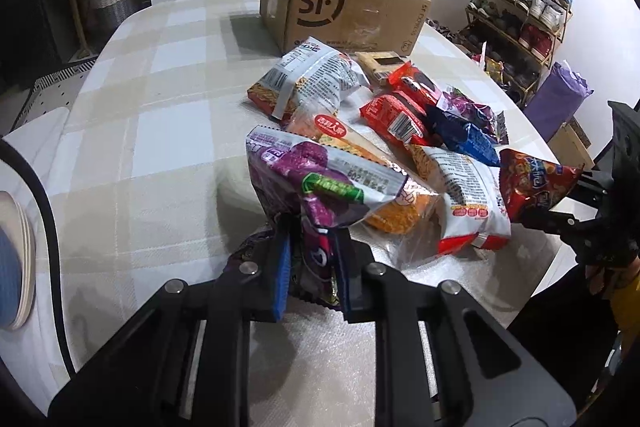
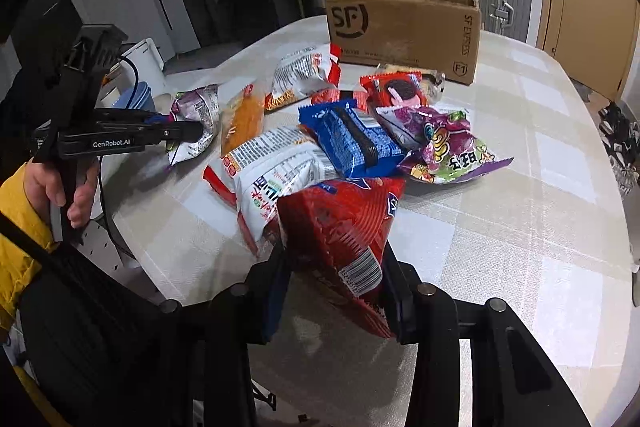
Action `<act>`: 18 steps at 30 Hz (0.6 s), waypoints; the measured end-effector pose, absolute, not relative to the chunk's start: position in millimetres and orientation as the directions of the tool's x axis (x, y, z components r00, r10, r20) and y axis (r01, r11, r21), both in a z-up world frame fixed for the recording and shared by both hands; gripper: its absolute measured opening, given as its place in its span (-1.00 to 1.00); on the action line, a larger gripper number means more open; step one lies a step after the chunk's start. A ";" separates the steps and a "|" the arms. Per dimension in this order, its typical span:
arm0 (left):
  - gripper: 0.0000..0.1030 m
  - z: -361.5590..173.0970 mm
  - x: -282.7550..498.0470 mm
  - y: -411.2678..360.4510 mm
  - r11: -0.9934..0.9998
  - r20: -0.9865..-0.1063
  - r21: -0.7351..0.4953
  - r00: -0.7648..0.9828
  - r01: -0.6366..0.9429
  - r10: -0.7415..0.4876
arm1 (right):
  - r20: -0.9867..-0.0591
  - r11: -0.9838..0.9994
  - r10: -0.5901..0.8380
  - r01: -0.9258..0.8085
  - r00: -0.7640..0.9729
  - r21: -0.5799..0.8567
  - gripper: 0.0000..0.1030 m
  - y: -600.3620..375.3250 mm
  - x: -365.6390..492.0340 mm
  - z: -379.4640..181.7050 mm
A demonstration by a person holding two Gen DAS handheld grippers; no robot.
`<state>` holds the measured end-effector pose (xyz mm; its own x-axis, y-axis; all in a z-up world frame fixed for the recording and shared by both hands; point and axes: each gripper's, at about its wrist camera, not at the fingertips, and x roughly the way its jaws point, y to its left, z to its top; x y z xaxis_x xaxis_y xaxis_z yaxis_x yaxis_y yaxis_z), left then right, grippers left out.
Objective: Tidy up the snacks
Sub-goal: 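Lift the purple bag with the left gripper while the right gripper lifts the red bag toward the box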
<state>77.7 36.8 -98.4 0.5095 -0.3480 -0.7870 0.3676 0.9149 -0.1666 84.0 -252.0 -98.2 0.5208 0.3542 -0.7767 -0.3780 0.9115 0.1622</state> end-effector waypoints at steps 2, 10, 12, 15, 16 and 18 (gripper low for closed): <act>-0.69 -98.0 76.8 37.8 0.918 -0.789 -0.164 0.510 0.362 -0.342 | -0.775 0.913 0.353 -0.375 0.524 0.162 -0.20 -252.4 83.2 -97.9; -0.70 -89.4 70.3 42.2 0.922 -0.771 -0.169 0.536 0.348 -0.343 | -0.755 0.919 0.362 -0.345 0.547 0.191 -0.20 -261.2 80.1 -92.8; -0.70 -88.0 68.9 43.6 0.925 -0.769 -0.171 0.540 0.340 -0.341 | -0.741 0.919 0.369 -0.339 0.560 0.201 -0.20 -263.7 78.1 -89.2; -0.70 -84.6 66.3 46.1 0.925 -0.762 -0.180 0.547 0.334 -0.346 | -0.727 0.920 0.375 -0.324 0.576 0.218 -0.20 -268.1 76.1 -85.4; -0.70 -82.6 64.8 47.1 0.924 -0.757 -0.185 0.551 0.333 -0.350 | -0.721 0.919 0.381 -0.321 0.579 0.227 -0.20 -269.3 75.3 -84.0; -0.70 -78.1 61.5 48.2 0.922 -0.747 -0.195 0.559 0.334 -0.360 | -0.705 0.916 0.391 -0.321 0.591 0.239 -0.20 -271.9 73.2 -79.9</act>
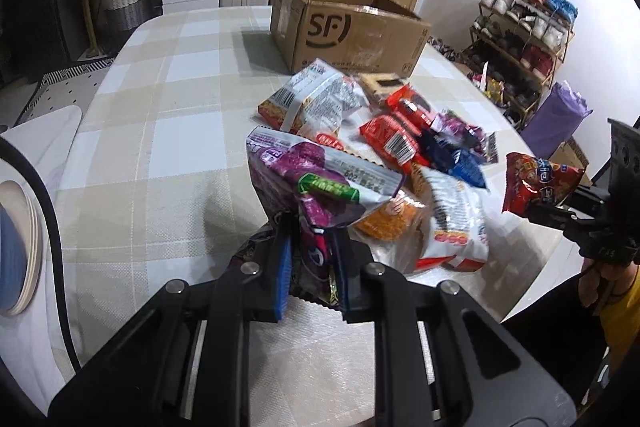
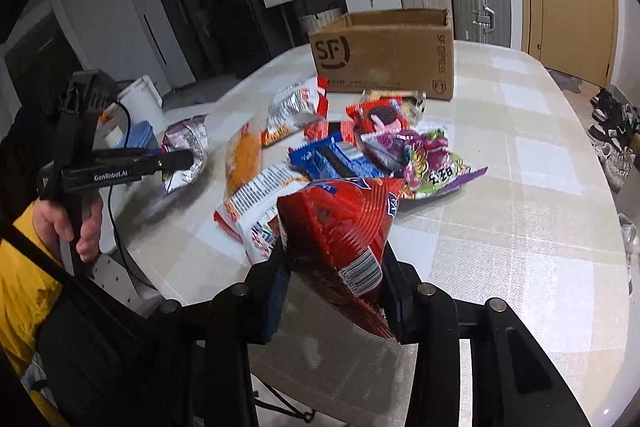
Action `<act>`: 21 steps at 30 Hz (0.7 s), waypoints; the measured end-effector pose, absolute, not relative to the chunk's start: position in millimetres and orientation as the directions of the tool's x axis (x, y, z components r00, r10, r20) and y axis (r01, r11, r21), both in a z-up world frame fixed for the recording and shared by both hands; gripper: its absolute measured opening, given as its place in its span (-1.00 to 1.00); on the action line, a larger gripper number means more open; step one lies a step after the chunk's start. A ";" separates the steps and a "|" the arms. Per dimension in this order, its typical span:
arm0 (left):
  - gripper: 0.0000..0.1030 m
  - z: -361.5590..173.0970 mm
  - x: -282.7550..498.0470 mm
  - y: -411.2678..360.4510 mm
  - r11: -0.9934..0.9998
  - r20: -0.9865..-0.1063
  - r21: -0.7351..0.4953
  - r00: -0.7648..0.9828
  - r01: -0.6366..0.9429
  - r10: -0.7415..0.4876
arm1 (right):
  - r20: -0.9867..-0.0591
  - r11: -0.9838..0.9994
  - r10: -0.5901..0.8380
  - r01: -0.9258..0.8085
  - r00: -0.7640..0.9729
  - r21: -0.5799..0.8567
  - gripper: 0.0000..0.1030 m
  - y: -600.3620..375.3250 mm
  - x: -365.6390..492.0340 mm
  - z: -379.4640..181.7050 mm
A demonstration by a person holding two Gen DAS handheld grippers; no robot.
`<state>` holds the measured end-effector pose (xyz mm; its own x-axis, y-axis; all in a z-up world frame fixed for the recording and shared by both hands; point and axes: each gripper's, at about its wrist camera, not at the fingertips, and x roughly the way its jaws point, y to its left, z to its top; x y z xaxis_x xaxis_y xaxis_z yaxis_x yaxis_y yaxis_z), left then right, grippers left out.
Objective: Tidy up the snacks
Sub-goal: 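Lift the purple bag with the left gripper while the right gripper lifts the red bag toward the box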
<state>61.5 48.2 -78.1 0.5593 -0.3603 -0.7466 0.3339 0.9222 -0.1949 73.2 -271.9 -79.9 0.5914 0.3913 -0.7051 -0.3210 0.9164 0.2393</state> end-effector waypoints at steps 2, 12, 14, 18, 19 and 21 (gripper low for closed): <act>-0.70 -73.3 57.1 47.7 0.920 -0.738 -0.195 0.568 0.338 -0.365 | -0.681 0.913 0.403 -0.319 0.611 0.254 -0.20 -274.7 70.4 -74.4; -0.71 -46.2 39.9 47.2 0.918 -0.693 -0.215 0.610 0.333 -0.384 | -0.599 0.905 0.425 -0.304 0.679 0.297 -0.20 -282.6 66.9 -51.7; -0.71 -43.0 40.9 48.2 0.917 -0.693 -0.226 0.608 0.327 -0.388 | -0.594 0.905 0.424 -0.300 0.684 0.301 -0.20 -283.3 70.1 -49.8; -0.71 -29.9 41.1 49.1 0.914 -0.674 -0.239 0.621 0.328 -0.399 | -0.571 0.904 0.424 -0.290 0.703 0.314 -0.20 -287.1 74.2 -40.4; -0.71 -24.4 41.4 47.7 0.915 -0.669 -0.233 0.629 0.330 -0.397 | -0.563 0.904 0.423 -0.289 0.710 0.315 -0.20 -287.4 76.1 -35.6; -0.71 -13.0 43.6 44.1 0.914 -0.659 -0.226 0.638 0.338 -0.399 | -0.549 0.904 0.422 -0.292 0.721 0.311 -0.20 -287.3 80.8 -28.1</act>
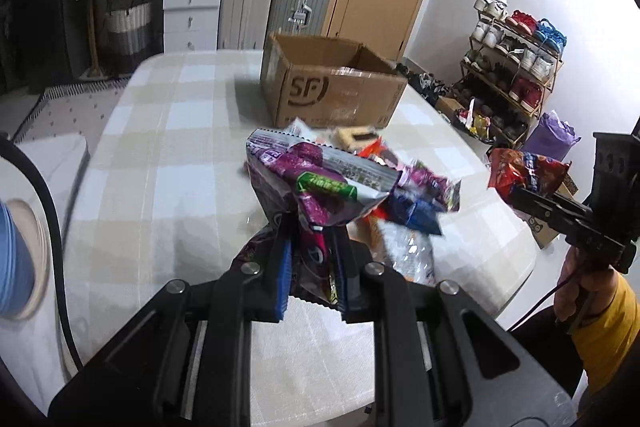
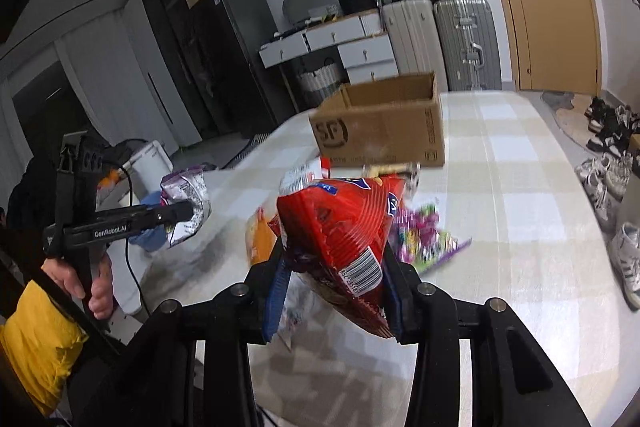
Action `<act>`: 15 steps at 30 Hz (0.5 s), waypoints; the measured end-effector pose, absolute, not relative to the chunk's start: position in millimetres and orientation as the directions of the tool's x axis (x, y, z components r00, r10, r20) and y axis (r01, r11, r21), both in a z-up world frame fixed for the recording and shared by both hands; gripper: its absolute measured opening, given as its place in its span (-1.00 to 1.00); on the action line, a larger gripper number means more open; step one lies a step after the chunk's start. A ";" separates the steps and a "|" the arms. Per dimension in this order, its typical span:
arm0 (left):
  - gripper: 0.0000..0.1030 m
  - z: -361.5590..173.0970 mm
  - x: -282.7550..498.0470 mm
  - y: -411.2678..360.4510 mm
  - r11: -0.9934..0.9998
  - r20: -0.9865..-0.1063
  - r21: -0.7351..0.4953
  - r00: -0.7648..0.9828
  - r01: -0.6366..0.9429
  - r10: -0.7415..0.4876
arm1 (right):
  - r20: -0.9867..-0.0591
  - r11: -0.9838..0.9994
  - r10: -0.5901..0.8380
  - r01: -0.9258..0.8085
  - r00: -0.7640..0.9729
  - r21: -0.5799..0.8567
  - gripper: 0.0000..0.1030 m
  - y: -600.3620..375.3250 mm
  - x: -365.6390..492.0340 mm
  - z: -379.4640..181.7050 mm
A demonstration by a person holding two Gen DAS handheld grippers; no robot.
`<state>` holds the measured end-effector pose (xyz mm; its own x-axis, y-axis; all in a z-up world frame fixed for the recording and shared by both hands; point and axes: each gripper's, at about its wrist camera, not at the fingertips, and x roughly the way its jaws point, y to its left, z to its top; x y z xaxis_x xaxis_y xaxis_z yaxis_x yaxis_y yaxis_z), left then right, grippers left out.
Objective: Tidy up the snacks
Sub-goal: 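Lift the purple bag with the left gripper while the right gripper lifts the red bag toward the box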
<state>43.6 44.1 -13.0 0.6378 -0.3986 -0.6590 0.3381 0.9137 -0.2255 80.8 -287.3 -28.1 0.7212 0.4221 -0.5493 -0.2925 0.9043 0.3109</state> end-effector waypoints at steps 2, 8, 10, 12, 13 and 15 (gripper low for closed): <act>-0.71 1.8 47.6 40.8 0.911 -0.649 -0.229 0.644 0.342 -0.405 | -0.539 0.904 0.422 -0.294 0.729 0.311 -0.20 -286.1 88.9 -15.5; -0.71 54.9 71.6 28.4 0.901 -0.604 -0.248 0.670 0.357 -0.432 | -0.502 0.906 0.416 -0.296 0.758 0.303 -0.20 -286.9 120.8 29.2; -0.71 70.9 87.2 23.6 0.897 -0.593 -0.262 0.674 0.356 -0.441 | -0.497 0.910 0.407 -0.290 0.766 0.297 -0.20 -288.2 138.4 43.7; -0.71 83.6 104.4 17.4 0.892 -0.590 -0.276 0.670 0.357 -0.451 | -0.495 0.910 0.406 -0.290 0.768 0.297 -0.20 -289.5 154.6 54.1; -0.71 89.7 116.2 12.7 0.888 -0.590 -0.286 0.663 0.361 -0.460 | -0.495 0.909 0.407 -0.289 0.768 0.299 -0.20 -290.3 162.8 58.0; -0.71 98.0 139.9 2.5 0.883 -0.599 -0.298 0.649 0.363 -0.469 | -0.505 0.912 0.401 -0.279 0.765 0.302 -0.20 -292.3 186.0 64.7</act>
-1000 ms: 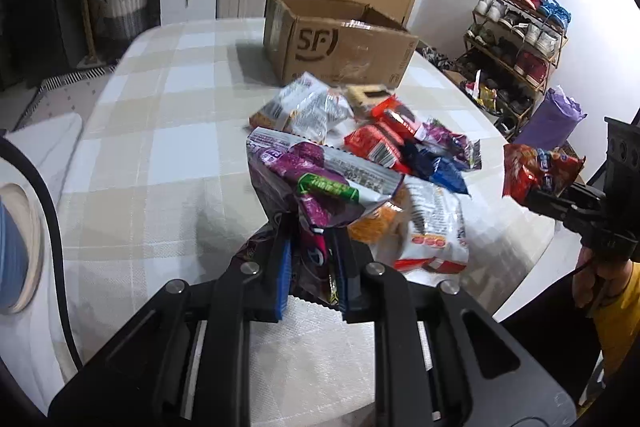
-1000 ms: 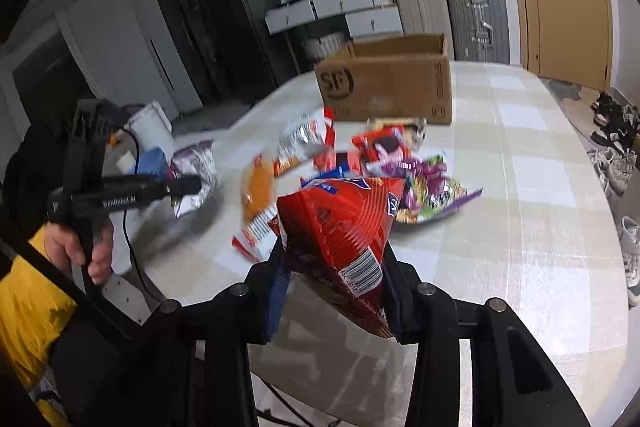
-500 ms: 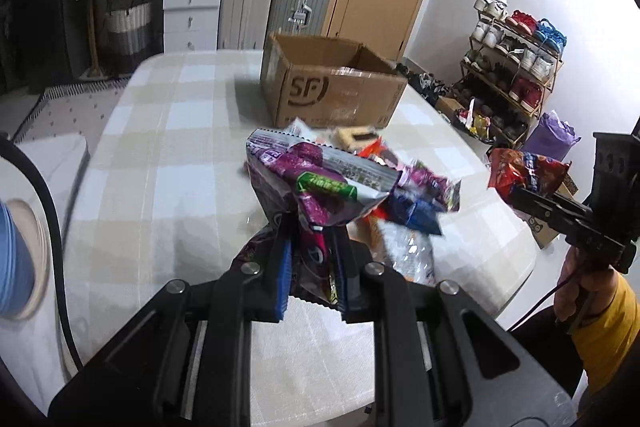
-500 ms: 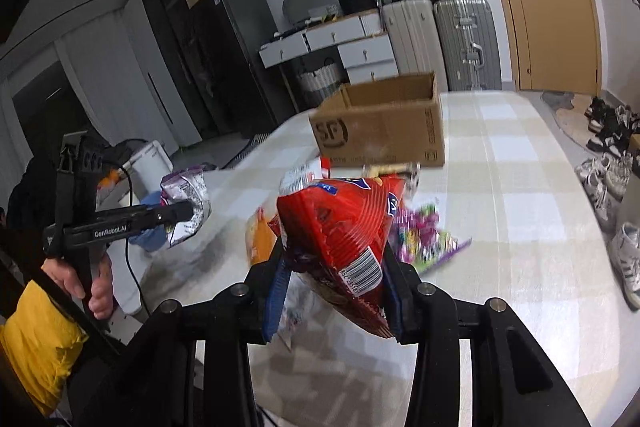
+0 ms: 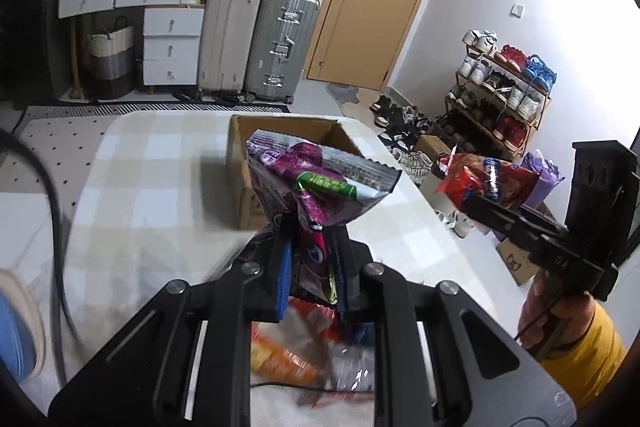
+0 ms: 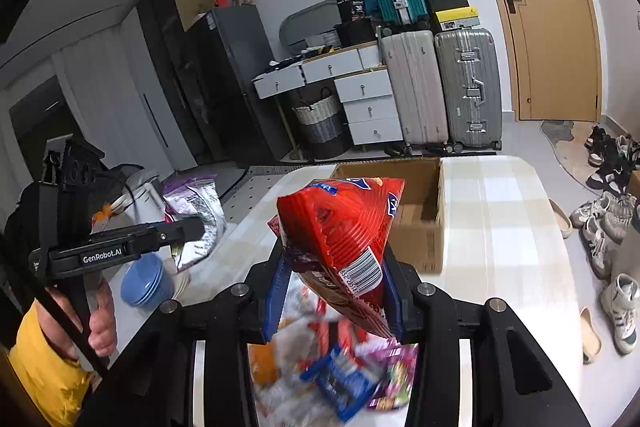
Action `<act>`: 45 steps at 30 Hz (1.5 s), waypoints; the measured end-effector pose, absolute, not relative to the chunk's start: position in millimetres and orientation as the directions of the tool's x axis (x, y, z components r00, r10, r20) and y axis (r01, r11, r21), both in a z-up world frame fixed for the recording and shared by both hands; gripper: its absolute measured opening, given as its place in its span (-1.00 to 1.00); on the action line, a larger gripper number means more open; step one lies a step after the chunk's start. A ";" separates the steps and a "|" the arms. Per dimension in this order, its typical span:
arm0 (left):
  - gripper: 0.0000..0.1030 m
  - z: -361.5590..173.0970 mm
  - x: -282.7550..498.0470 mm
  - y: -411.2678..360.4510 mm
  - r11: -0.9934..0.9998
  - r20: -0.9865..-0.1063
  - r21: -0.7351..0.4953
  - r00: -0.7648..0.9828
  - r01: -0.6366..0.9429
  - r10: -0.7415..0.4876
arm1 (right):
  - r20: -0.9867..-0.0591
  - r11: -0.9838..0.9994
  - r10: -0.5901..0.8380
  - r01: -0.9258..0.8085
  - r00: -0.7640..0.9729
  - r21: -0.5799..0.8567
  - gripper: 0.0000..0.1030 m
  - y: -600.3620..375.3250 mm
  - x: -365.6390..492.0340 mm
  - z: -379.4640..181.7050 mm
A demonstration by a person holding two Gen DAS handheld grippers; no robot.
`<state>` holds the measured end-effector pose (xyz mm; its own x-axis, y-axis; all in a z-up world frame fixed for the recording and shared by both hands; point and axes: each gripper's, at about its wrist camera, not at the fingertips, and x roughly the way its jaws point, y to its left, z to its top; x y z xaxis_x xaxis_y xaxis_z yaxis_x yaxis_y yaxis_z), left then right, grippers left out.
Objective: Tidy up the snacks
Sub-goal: 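Lift the purple bag with the left gripper while the right gripper lifts the red bag toward the box, then lower both bags into the cardboard box and open both grippers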
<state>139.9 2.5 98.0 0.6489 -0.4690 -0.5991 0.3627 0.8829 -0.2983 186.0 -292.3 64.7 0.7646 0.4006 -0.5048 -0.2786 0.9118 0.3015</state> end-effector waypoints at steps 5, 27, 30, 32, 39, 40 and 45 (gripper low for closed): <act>-0.71 104.6 203.5 -30.3 0.881 -0.630 -0.299 0.618 0.367 -0.471 | -0.534 0.916 0.394 -0.267 0.748 0.300 -0.20 -292.4 242.7 69.7; -0.76 -6.7 385.0 -113.2 0.908 -0.800 -0.280 0.447 0.313 -0.400 | -0.726 0.975 0.217 -0.184 0.652 0.126 -0.20 -279.5 418.2 -27.2; -0.76 -22.3 390.3 -113.0 0.909 -0.807 -0.282 0.436 0.308 -0.399 | -0.741 0.974 0.215 -0.195 0.636 0.116 -0.20 -275.6 423.1 -34.7; -0.76 -30.2 393.7 -113.5 0.910 -0.808 -0.284 0.435 0.304 -0.397 | -0.754 0.973 0.214 -0.203 0.622 0.109 -0.20 -272.8 427.0 -41.5; -0.76 -37.9 394.1 -112.1 0.920 -0.812 -0.251 0.453 0.299 -0.369 | -0.777 0.981 0.171 -0.181 0.606 0.074 -0.20 -276.6 428.7 -51.0; -0.76 -38.0 394.4 -112.6 0.921 -0.809 -0.252 0.458 0.296 -0.369 | -0.779 0.982 0.160 -0.180 0.606 0.061 -0.19 -275.1 428.8 -51.5; -0.65 -37.8 388.8 -110.5 0.933 -0.815 -0.249 0.463 0.261 -0.347 | -0.769 0.986 0.090 -0.164 0.633 -0.020 0.09 -271.1 425.1 -49.0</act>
<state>388.8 -110.5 -37.8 0.4633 -0.3469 -0.8155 0.2609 0.9328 -0.2485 425.1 -271.1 -49.0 0.6332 0.0900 -0.7687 -0.1645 0.9862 -0.0200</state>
